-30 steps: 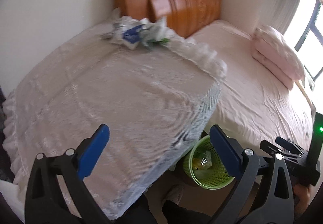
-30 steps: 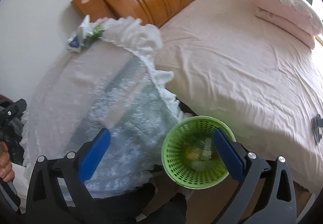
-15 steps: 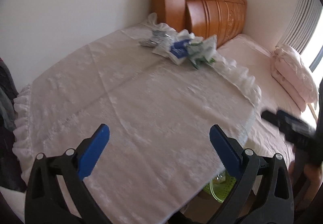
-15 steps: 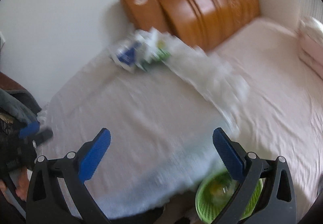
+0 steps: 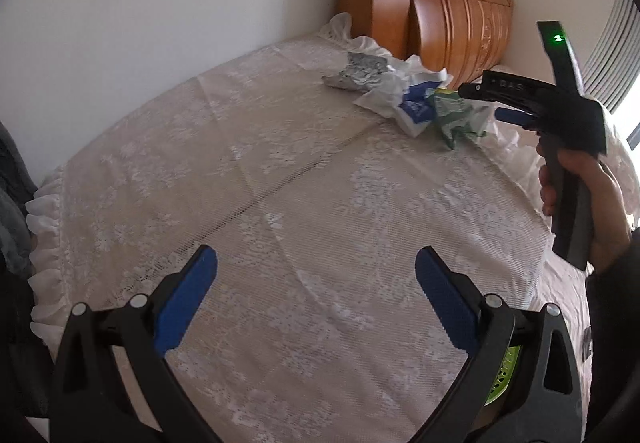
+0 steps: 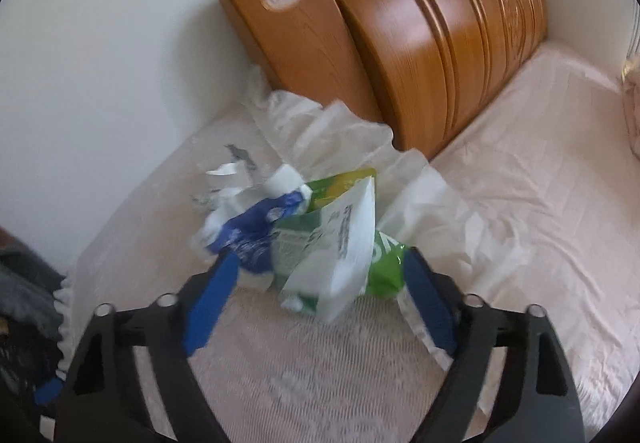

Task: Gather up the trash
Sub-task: 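Grasp the white-green bag with the right tool while the left tool grasps the blue-white mask wrapper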

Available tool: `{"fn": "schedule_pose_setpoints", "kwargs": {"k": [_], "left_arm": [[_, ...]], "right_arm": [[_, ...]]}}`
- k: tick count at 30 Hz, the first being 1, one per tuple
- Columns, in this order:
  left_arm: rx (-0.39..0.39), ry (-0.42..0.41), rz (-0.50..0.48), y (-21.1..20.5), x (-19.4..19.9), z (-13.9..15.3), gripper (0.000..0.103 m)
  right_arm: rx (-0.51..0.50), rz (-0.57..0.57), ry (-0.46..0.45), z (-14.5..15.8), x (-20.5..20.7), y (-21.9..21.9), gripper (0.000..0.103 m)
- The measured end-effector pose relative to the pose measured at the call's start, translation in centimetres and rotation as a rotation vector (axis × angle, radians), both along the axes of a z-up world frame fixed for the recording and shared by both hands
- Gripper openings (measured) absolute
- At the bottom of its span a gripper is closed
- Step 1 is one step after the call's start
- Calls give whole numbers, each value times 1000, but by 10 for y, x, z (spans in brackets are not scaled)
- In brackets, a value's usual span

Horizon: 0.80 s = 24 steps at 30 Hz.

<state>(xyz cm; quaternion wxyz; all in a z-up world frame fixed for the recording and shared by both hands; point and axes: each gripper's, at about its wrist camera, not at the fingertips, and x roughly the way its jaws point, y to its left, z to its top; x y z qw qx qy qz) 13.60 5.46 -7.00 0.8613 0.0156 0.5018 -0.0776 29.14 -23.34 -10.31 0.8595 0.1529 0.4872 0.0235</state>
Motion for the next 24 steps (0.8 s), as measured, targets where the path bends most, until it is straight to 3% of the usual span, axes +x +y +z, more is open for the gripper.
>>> {"fn": "schedule_pose_setpoints", "kwargs": {"k": [2,6,12,17,24], "left_arm": [[0,3,7,3,4,-2,95],[-12,6,17,6,12,-3,95],[-14,-21,-21,-6,28,-2,95],[-3,-58,-117,-35,62,-7,95],[35,-97,-255,-101,136,-29,95]], "right_arm": [[33,1,36,-9,8,-2,41],[80,-1,36,-12,2,-3,39],[134,-10,-8,8,-23,-8,39],[149,-34,-44,32,-72,-20,39],[132,-89,1,39,-152,-42,39]]}}
